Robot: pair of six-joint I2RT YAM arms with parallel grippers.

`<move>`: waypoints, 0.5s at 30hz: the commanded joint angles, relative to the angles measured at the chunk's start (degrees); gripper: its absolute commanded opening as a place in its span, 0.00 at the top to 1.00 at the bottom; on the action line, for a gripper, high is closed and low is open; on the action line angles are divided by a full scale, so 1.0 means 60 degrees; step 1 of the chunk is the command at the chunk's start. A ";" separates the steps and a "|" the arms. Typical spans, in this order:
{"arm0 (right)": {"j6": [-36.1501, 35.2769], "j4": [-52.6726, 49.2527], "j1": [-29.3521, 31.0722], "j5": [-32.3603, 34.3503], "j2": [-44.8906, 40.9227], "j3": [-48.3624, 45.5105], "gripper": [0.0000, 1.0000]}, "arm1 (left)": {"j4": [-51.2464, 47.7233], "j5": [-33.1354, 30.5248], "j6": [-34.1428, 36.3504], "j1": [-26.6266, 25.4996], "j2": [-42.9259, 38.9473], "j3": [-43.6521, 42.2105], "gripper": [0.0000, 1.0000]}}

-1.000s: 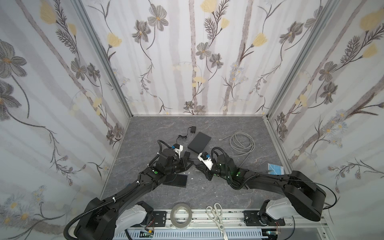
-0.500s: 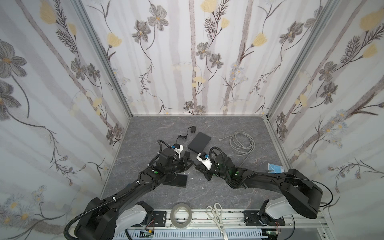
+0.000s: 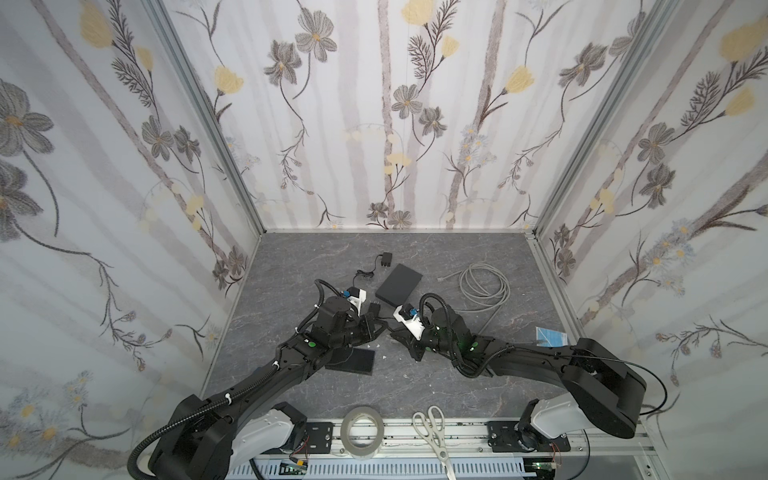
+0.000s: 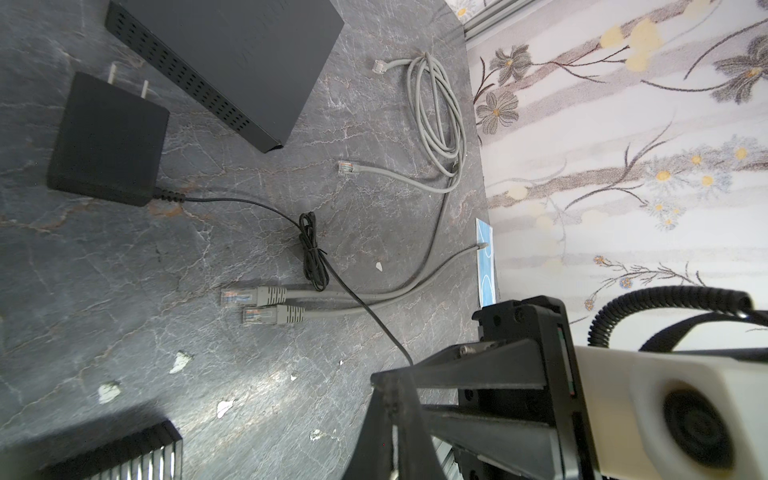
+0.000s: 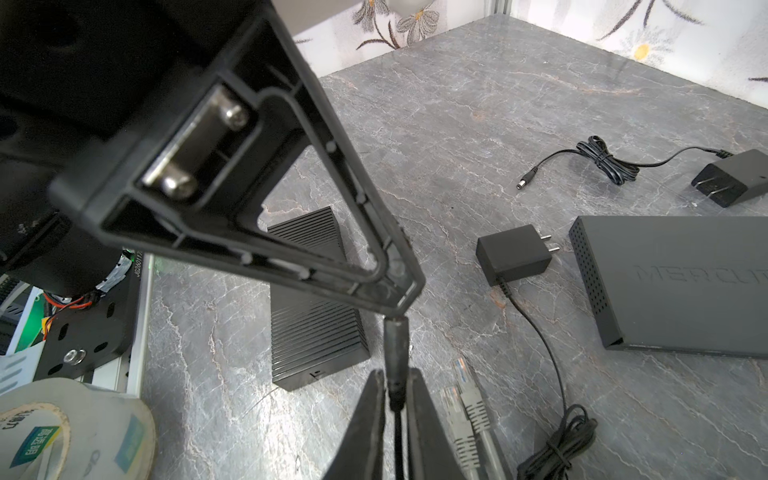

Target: Insert the plug into the switch port

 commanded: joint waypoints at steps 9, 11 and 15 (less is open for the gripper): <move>-0.0125 0.0383 0.0004 -0.0184 -0.0008 -0.0018 0.96 | 0.0136 0.0045 0.0012 0.0039 -0.0068 0.0014 1.00; -0.0129 0.0368 0.0006 -0.0184 -0.0023 -0.0014 0.99 | 0.0110 0.0023 0.0016 0.0032 -0.0082 0.0000 1.00; -0.0140 0.0291 0.0017 0.0006 -0.0074 -0.0053 1.00 | -0.0199 -0.0158 0.0062 0.0085 -0.0184 0.0000 0.67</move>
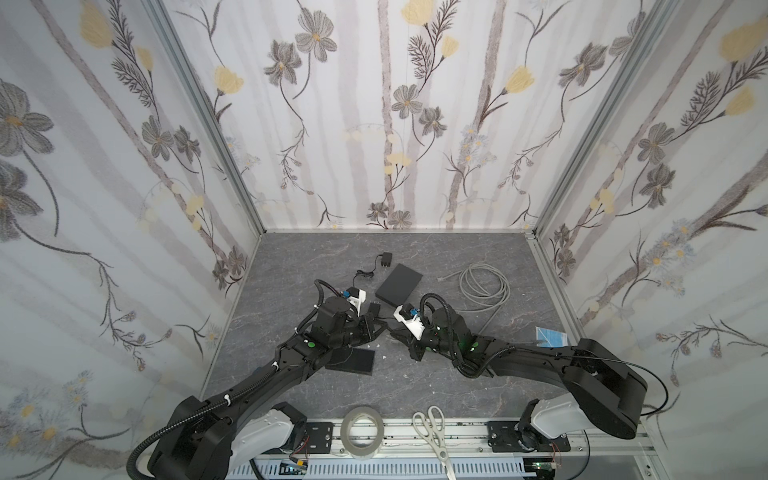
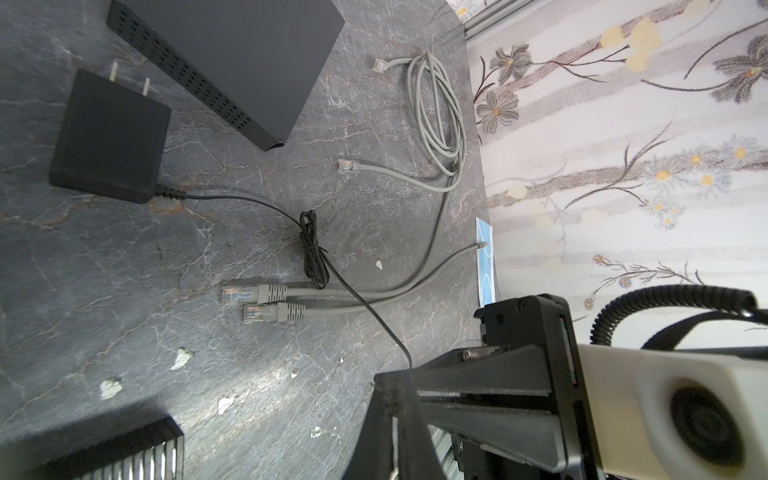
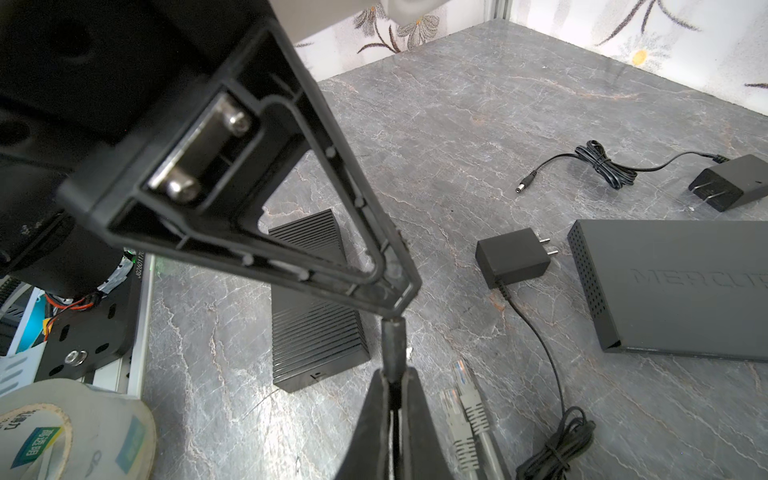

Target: Insert the plug into the switch port

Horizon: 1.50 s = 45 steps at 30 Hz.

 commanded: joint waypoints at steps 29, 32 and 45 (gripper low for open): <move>-0.1557 -0.4510 0.1668 0.0692 0.2380 0.2061 1.00 | -0.3628 -0.3029 0.0931 0.2523 -0.3170 -0.2601 0.39; -0.1641 -0.4662 0.1761 0.0569 0.2678 0.2290 1.00 | -0.3443 -0.2901 0.0902 0.2523 -0.3105 -0.2695 0.39; -0.1642 -0.5230 0.1826 0.0905 0.3326 0.3278 1.00 | -0.3223 -0.2731 0.0947 0.2540 -0.2756 -0.2659 0.39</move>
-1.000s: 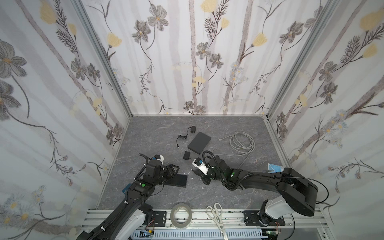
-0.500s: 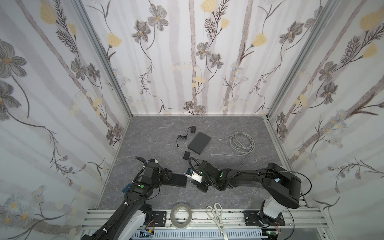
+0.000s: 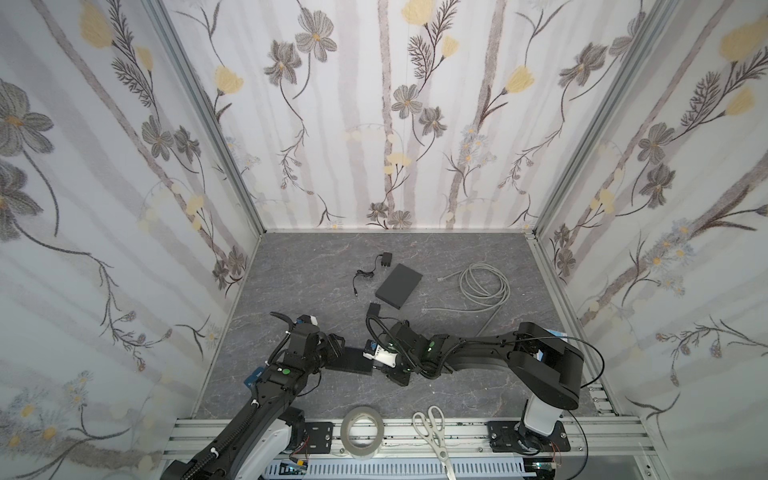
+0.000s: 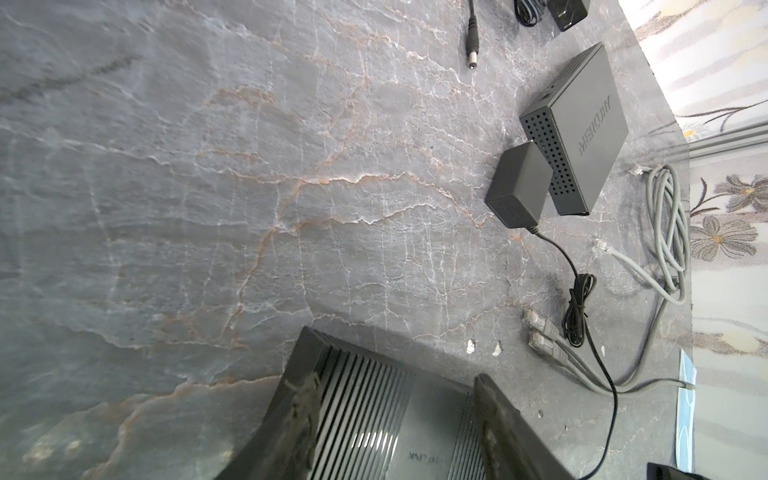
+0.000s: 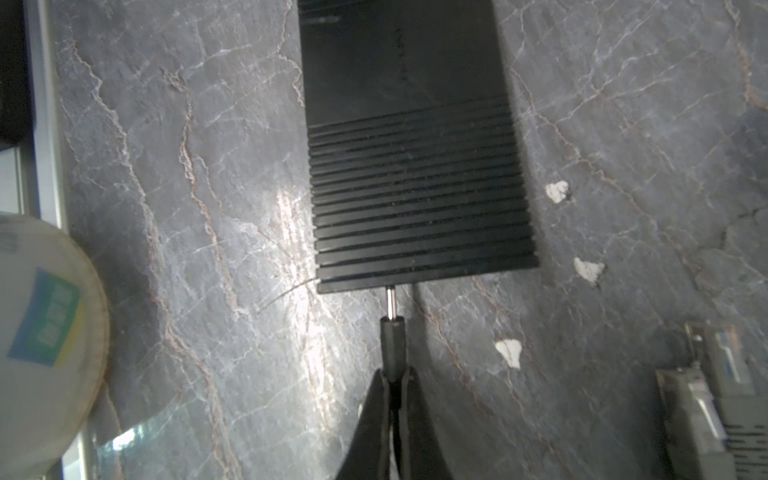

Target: Insert the plug into the switch port

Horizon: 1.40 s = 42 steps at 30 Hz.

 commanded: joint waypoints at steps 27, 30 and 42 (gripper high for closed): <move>0.0228 -0.0205 0.0004 0.0529 0.0455 0.0859 1.00 | -0.0429 0.0236 -0.0001 0.0006 0.0312 0.0012 0.38; 0.0190 -0.0213 0.0005 0.0489 0.0462 0.0869 1.00 | -0.0405 0.0253 -0.0002 0.0007 0.0383 0.0056 0.38; 0.0177 -0.0279 0.0013 0.0536 0.0411 0.0772 1.00 | -0.1623 -0.1124 -0.0089 0.0022 0.0341 0.0612 0.35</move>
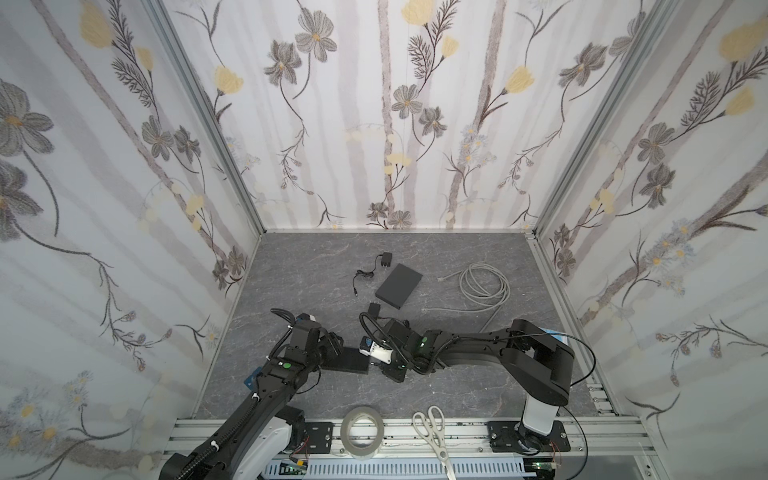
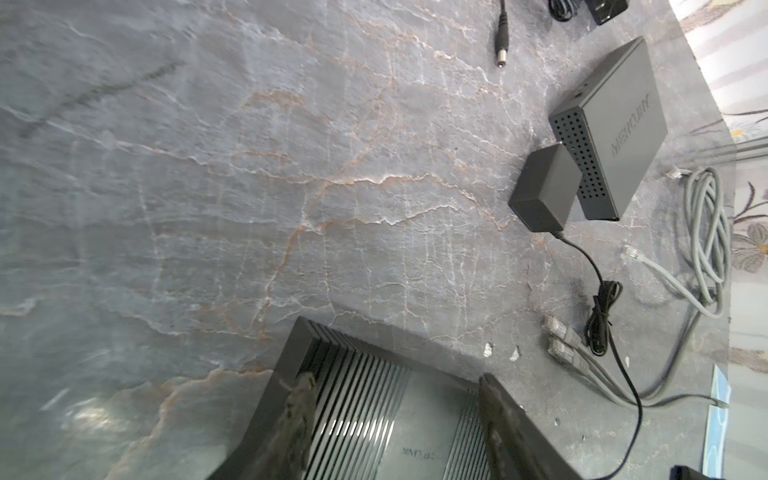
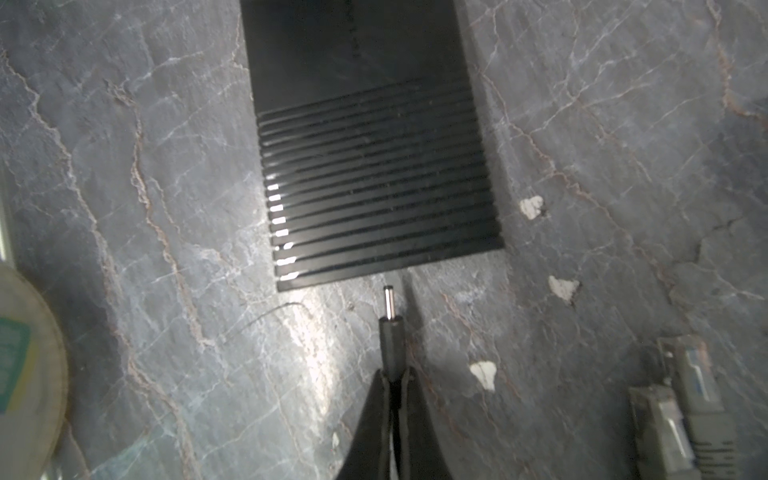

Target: Insert the plug into the switch port

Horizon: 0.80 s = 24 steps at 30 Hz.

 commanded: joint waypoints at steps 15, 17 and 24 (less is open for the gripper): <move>0.0107 0.0581 -0.0005 0.0057 0.0032 -0.0111 1.00 | -0.0956 -0.0791 -0.0129 0.0019 -0.0819 0.0169 0.30; 0.0101 0.0618 -0.0001 0.0067 0.0027 -0.0126 1.00 | -0.1131 -0.1065 -0.0101 0.0008 -0.0800 0.0195 0.31; 0.0089 0.0725 -0.0006 0.0039 0.0020 -0.0183 1.00 | -0.0567 -0.1283 -0.0202 0.0009 -0.0098 0.0122 0.31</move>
